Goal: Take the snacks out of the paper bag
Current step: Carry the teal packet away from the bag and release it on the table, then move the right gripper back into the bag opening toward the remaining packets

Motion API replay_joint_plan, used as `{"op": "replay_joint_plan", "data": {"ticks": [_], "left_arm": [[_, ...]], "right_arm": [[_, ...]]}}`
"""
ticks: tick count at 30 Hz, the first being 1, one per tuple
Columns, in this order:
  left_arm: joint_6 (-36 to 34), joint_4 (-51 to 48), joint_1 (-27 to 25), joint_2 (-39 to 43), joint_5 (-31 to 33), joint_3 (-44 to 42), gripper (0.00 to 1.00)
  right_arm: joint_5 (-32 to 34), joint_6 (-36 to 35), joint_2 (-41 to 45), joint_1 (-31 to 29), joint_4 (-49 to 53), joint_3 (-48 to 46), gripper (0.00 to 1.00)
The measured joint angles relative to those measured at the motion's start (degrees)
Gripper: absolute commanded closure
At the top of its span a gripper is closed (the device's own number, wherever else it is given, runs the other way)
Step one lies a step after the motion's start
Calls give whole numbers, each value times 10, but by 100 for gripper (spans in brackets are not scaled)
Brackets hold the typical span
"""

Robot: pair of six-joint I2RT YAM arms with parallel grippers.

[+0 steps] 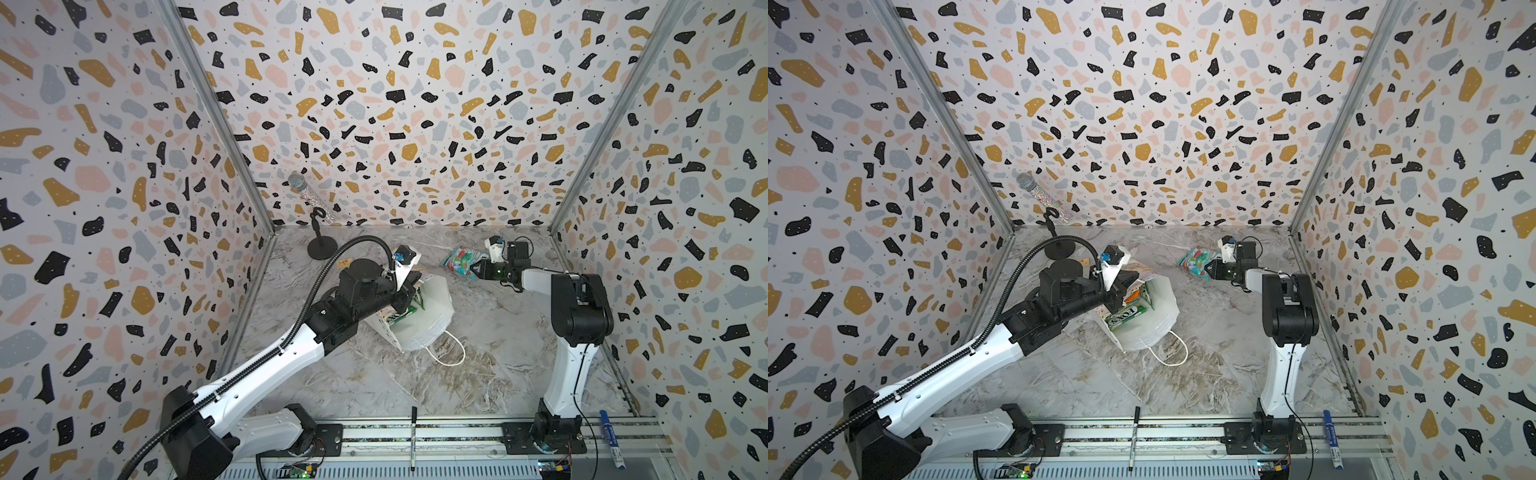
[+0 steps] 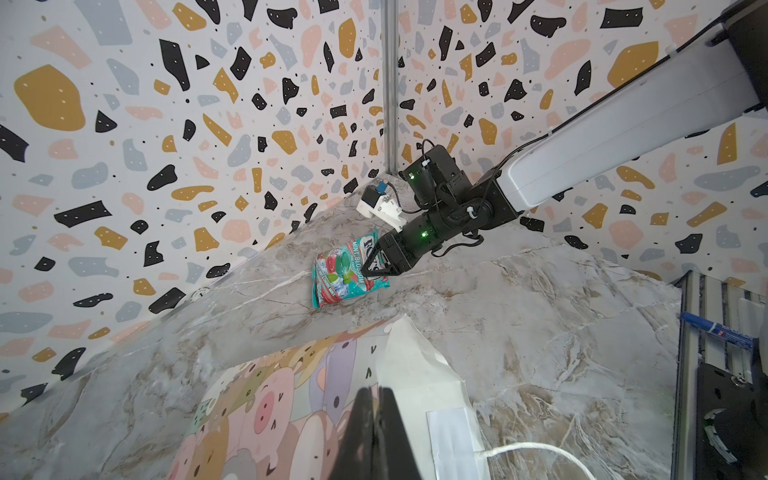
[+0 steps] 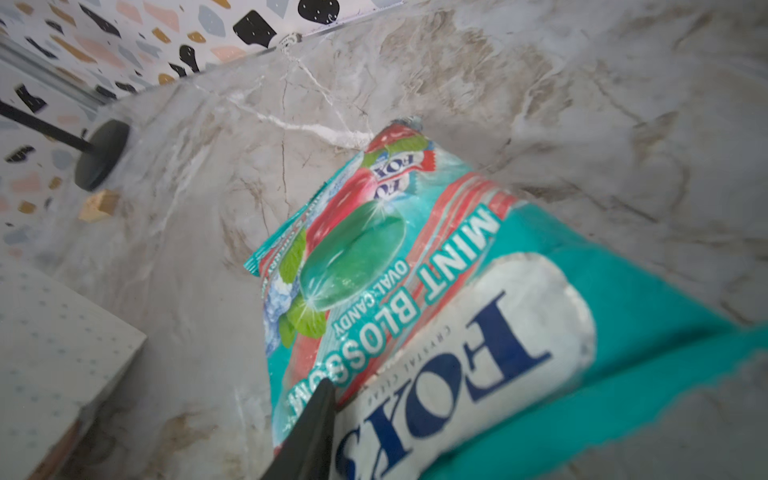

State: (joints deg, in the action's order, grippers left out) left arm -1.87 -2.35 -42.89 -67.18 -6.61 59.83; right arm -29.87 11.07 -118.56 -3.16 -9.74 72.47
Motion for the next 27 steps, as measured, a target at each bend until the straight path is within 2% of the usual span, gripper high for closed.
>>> {"op": "replay_joint_plan", "data": {"ticks": [2,5,12,18,27], "left_arm": [[0,0,0,0,2,0,100],[0,0,0,0,5,0,100],[0,-1,0,0,13,0,100],[0,-2,0,0,20,0,100],[0,-2,-3,0,38,0,100]], "right_arm": [[17,-2,3,0,2,-3,45],[49,-2,30,0,0,-34,43],[101,7,193,-1,-27,-147,41],[92,27,356,-14,-67,-246,41],[39,32,571,-119,-70,-355,42]]}}
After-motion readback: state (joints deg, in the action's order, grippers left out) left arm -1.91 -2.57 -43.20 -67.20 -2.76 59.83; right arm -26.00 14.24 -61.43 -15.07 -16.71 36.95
